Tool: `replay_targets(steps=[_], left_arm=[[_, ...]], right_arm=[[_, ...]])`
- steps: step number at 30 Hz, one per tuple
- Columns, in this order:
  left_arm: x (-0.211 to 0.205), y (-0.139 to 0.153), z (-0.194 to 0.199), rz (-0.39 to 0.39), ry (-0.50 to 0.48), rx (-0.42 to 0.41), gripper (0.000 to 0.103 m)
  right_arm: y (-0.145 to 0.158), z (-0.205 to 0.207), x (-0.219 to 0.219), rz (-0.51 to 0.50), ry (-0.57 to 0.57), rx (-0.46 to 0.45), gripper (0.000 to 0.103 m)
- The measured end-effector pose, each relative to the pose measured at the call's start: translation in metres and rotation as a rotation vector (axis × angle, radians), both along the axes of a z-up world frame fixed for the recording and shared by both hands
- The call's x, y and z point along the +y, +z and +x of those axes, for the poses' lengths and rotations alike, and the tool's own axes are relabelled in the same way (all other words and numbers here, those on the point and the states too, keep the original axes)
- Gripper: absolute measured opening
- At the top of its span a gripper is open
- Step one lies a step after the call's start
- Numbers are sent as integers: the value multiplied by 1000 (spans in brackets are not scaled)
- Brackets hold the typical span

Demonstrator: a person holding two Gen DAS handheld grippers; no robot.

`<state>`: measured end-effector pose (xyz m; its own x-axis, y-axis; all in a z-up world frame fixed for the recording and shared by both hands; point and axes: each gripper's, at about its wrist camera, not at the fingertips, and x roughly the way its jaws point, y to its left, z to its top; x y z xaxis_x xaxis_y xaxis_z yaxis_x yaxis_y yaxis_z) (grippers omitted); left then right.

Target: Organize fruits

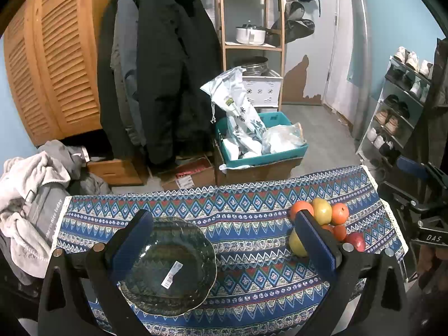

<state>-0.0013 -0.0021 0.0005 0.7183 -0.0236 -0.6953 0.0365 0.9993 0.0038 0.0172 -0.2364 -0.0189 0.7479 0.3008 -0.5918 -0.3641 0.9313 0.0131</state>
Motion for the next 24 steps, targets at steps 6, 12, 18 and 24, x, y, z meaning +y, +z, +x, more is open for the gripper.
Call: replay_targets(steps=[6,12,18,24], left_arm=[[0,0,0,1,-1,-2,102],[0,0,-1,-1,-3,2,102],[0,0,-1,-1,-2,1,102],[0,0,-1,-1,-2,0,102]], right_arm=[[-1,-1,0,1,3,-2,94],[0,-1,0,2,2,0,94],[0,-1,0,0,2,1,94],[-1,-1,0,2,3,0,94]])
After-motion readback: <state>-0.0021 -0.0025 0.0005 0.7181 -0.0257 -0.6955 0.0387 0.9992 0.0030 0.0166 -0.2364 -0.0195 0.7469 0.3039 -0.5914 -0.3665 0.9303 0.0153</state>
